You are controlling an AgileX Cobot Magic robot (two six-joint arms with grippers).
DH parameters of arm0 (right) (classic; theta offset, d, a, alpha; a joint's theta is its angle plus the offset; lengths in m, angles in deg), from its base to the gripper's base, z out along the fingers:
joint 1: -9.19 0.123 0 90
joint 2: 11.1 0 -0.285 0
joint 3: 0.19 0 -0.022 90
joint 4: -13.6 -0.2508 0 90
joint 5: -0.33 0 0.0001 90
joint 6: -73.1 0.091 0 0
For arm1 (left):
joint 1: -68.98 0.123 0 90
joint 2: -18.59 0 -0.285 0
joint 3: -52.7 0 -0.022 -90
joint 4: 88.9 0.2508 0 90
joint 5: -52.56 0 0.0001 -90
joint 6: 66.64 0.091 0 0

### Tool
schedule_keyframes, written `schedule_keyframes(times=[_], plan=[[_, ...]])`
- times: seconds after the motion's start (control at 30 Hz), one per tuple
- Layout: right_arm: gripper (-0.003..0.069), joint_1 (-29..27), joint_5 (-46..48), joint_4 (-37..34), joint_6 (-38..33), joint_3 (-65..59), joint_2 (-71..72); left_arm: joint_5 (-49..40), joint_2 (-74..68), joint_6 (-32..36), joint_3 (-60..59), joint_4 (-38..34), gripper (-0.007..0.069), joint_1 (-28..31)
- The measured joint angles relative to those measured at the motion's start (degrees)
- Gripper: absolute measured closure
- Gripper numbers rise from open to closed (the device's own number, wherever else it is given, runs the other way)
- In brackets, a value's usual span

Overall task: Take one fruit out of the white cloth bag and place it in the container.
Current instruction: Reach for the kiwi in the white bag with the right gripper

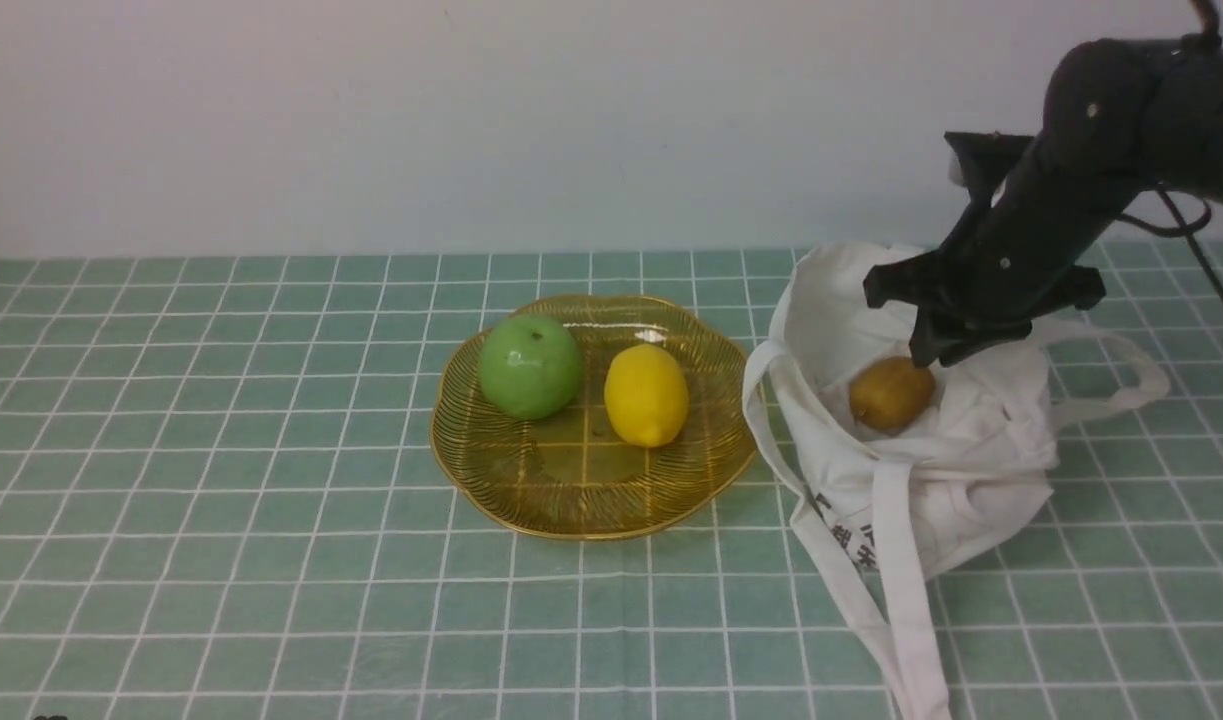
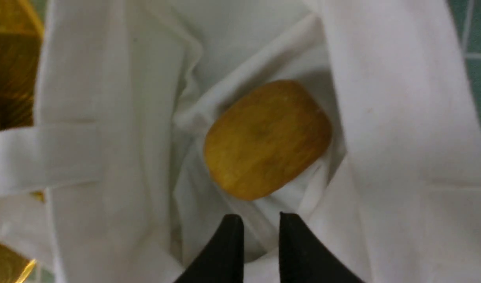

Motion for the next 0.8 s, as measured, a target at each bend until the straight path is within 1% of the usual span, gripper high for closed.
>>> schedule_keyframes(times=[0.03, 0.07, 0.13, 0.17, 0.23, 0.27, 0.3, 0.33, 0.37, 0.43, 0.53, 0.67, 0.8], plan=[[0.0475, 0.00, -0.08, 1.05, 0.71, 0.72, -1.45, 0.00, 0.00, 0.00, 0.00, 0.00, 0.0632, 0.00], [0.0456, 0.00, -0.19, 1.18, 0.92, 0.84, -1.89, 0.00, 0.00, 0.00, 0.00, 0.00, 0.0632, 0.00], [0.0368, 0.00, -0.77, 1.12, 1.14, 0.83, -3.03, 0.00, 0.00, 0.00, 0.00, 0.00, 0.0632, 0.00], [0.0342, 0.00, -0.96, 0.91, 1.20, 0.83, -3.28, 0.00, 0.00, 0.00, 0.00, 0.00, 0.0632, 0.00], [0.0258, 0.00, -1.95, 0.43, 1.20, 0.83, -3.60, 0.00, 0.00, 0.00, 0.00, 0.00, 0.0632, 0.00], [0.0230, 0.00, -2.33, 0.13, 1.20, 0.83, -3.75, 0.00, 0.00, 0.00, 0.00, 0.00, 0.0632, 0.00], [0.0161, 0.00, -3.52, -0.60, 1.20, 0.90, -4.08, 0.00, 0.00, 0.00, 0.00, 0.00, 0.0632, 0.00], [0.0153, 0.00, -3.66, -0.68, 1.20, 0.91, -4.14, 0.00, 0.00, 0.00, 0.00, 0.00, 0.0632, 0.00], [0.0095, 0.00, -4.63, -1.27, 1.22, 1.03, -4.66, 0.00, 0.00, 0.00, 0.00, 0.00, 0.0632, 0.00], [0.0041, 0.00, -5.81, -2.13, 1.22, 1.02, -6.15, 0.00, 0.00, 0.00, 0.00, 0.00, 0.0632, 0.00], [0.0026, 0.00, -6.38, -2.31, 1.26, 1.02, -7.83, 0.00, 0.00, 0.00, 0.00, 0.00, 0.0632, 0.00], [0.0031, 0.00, -6.56, -2.25, 1.33, 1.02, -9.43, 0.00, 0.00, 0.00, 0.00, 0.00, 0.0632, 0.00], [0.0104, 0.00, -6.50, -2.25, 1.28, 1.15, -9.75, 0.00, 0.00, 0.00, 0.00, 0.00, 0.0632, 0.00]])
